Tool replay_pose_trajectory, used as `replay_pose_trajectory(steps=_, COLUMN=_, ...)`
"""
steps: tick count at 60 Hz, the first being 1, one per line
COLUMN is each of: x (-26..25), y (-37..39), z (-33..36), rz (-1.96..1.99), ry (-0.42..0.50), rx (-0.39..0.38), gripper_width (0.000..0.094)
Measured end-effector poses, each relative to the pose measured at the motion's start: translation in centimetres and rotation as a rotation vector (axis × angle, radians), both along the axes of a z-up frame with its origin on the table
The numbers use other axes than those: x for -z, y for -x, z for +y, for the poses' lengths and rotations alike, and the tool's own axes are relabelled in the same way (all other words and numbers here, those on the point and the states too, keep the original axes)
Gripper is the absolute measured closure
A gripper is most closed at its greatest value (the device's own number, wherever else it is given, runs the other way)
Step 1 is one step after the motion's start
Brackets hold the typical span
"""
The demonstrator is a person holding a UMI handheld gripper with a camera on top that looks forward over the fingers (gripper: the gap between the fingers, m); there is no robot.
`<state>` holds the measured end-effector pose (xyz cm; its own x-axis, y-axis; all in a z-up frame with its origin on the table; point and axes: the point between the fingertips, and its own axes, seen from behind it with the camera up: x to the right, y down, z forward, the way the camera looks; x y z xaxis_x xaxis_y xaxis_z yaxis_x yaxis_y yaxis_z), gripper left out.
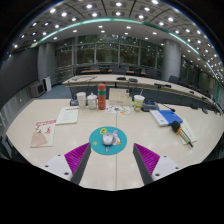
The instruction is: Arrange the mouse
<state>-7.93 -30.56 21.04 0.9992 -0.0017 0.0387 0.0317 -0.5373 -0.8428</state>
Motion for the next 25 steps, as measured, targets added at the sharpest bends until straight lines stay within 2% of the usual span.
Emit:
replay_pose_trajectory(steps=12, x=-2.2, y=-0.1, z=-7.4, rz=0.003, ry=-0.023, rx=0.008, gripper_width=0.0072)
replay_pose_trajectory(steps=25, x=-3.2, y=-0.2, z=-10.5, rz=0.014, ry=-0.044, rx=0.021, gripper_width=0.0079)
